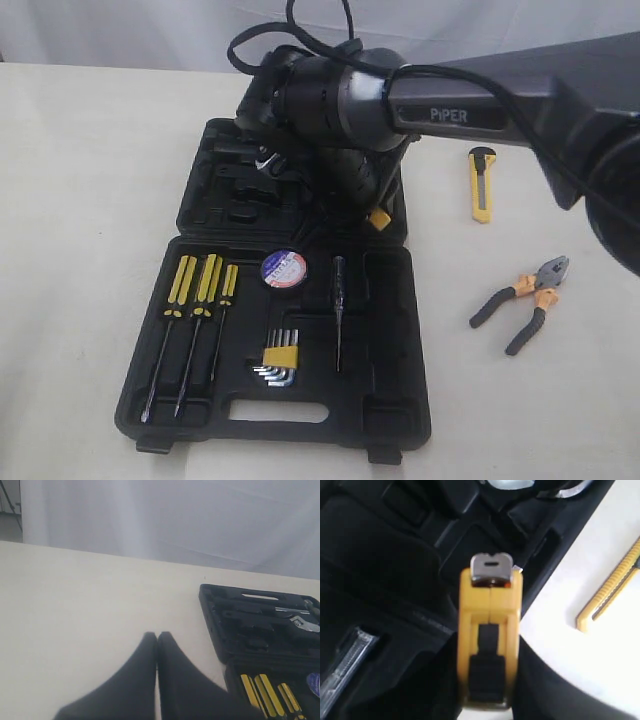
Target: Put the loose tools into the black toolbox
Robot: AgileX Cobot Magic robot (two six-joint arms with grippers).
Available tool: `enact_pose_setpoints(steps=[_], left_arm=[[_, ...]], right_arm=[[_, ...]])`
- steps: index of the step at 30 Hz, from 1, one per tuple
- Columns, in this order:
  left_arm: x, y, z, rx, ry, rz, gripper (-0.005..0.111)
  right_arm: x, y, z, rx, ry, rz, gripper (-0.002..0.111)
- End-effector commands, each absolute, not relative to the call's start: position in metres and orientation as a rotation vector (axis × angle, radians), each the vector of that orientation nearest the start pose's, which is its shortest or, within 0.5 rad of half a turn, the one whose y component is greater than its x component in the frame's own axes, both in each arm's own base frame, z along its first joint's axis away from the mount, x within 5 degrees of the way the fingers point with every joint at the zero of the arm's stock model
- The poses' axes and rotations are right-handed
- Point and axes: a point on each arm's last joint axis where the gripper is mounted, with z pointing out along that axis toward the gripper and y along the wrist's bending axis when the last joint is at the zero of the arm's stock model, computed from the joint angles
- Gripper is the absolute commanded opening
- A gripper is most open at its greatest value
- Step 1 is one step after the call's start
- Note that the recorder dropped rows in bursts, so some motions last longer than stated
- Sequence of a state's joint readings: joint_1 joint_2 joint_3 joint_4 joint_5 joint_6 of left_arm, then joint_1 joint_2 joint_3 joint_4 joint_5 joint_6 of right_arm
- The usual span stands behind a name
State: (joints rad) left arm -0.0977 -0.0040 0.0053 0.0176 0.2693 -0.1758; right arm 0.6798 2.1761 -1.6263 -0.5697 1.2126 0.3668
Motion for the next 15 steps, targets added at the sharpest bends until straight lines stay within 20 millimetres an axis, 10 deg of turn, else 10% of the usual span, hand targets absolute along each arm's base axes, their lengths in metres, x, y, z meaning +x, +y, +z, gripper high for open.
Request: enact_pose_setpoints(steps=[1,11,15], left_arm=[[0.055,-0.005,0.189,-0.049,1.757,-0.182,0.000],[0.055,-0.005,0.189,-0.049,1.757,-0.182,0.000],[0.055,-0.005,0.189,-0.049,1.757,-0.182,0.000]], right_arm=[[0.360,0.227,0.166,-0.724,2.751,-0.771,0.000],[0.364,0.227,0.154,-0.790,2.720,-0.827,0.000],[0.366,0.229,0.141,-0.791,2.759,-0.758,0.020]])
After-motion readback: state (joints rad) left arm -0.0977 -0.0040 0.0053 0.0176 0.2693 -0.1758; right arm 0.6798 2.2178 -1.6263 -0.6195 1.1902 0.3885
